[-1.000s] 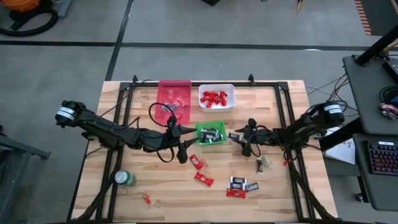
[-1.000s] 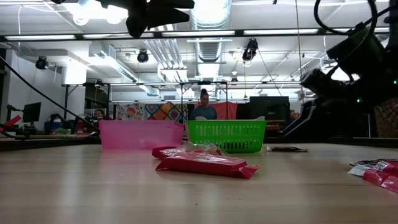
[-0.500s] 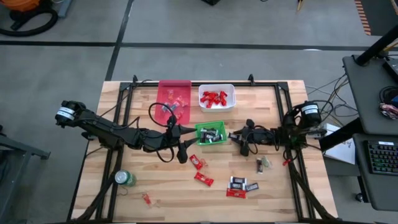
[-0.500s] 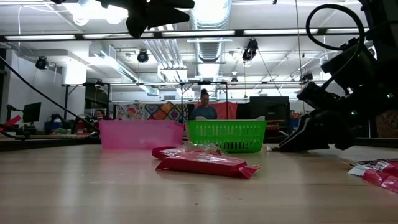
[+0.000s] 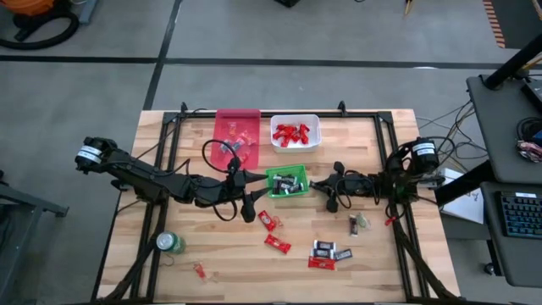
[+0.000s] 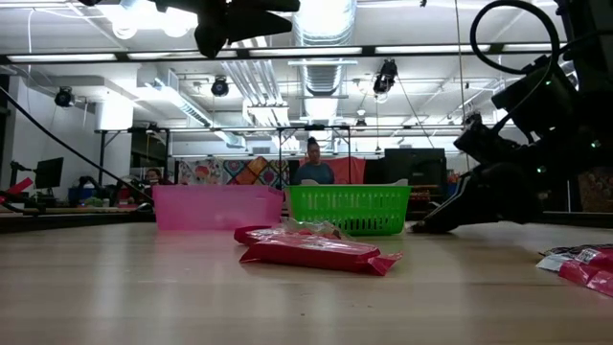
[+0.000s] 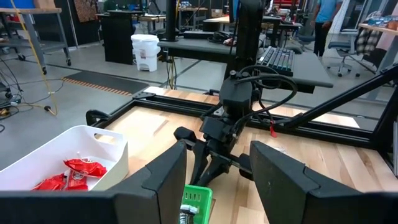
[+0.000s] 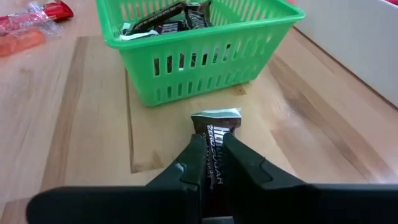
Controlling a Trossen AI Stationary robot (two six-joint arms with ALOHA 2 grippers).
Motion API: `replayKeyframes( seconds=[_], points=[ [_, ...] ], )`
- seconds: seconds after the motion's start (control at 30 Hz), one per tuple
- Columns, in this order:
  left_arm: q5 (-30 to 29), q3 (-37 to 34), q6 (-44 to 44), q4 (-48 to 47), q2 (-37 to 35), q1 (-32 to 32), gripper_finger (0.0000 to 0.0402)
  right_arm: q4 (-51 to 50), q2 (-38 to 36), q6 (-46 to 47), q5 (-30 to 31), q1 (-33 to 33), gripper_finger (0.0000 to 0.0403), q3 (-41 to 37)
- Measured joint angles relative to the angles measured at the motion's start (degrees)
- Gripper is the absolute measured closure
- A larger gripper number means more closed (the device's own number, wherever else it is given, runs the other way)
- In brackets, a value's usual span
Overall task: Sort candy
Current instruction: Put the brown chocolate bar into the green bin
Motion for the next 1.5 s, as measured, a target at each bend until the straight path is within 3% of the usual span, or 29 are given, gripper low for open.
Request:
replayKeyframes(
  seconds=[0.33,0.8,1.13,1.3,1.5],
  points=[
    [0.0,0.0,0.0,1.28,0.0,-0.02,0.024,-1.94,-7.39,-1.25,-0.06,-0.01,0.037,-0.61],
    [0.0,1.75,3.02,1.18,0.0,-2.05,0.024,-17.59,-27.24,-1.59,1.68,0.0,0.0371,-0.55],
    [-0.02,1.75,3.02,1.2,0.0,-2.58,0.024,-21.06,-40.08,-2.85,1.7,0.0,0.0371,-0.48],
    [-0.02,1.73,2.87,1.22,0.0,-2.62,0.024,-20.9,-44.2,-2.72,1.45,0.0,0.037,-0.21],
    [-0.02,1.73,2.86,1.22,0.0,-2.84,0.024,-22.42,-44.58,-2.44,-3.14,0.04,0.037,4.44]
  ],
)
